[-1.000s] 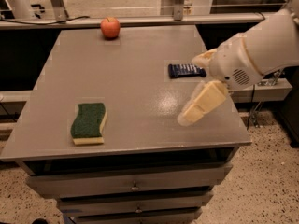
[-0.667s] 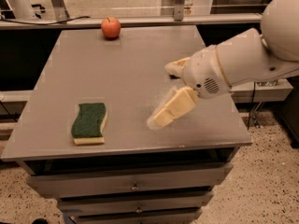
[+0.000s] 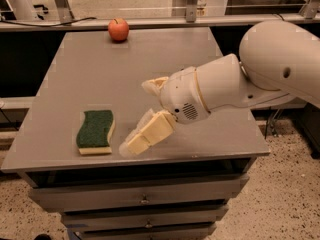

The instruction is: Pick sponge

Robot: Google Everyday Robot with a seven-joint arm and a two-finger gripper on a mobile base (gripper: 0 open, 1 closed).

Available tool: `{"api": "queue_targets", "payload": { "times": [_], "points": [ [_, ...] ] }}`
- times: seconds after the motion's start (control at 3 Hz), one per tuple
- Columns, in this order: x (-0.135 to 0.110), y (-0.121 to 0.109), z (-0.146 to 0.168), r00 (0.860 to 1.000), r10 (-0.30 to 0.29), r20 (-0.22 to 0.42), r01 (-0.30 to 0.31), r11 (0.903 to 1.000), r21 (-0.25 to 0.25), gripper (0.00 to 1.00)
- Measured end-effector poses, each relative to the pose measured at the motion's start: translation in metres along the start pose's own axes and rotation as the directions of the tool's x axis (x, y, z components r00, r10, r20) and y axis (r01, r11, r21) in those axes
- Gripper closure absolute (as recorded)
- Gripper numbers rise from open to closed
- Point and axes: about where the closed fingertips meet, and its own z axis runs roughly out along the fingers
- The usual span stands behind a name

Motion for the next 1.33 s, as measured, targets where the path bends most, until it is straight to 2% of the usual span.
{"api": "queue_targets", "payload": {
  "times": [0.33,0.67,1.0,1.33],
  "points": [
    [0.005,0.004,0.018,0.999,-0.040,0.029,0.040,0.9991,-0.016,0.00],
    [0.015,0.007,0.051,0.993,-0.096,0.065,0.099,0.9943,-0.040,0.00],
    [0.025,0.001,0.075,0.987,-0.136,0.087,0.138,0.9902,-0.023,0.00],
    [0.023,-0.012,0.085,0.984,-0.146,0.107,0.142,0.9890,0.041,0.00]
  ]
}}
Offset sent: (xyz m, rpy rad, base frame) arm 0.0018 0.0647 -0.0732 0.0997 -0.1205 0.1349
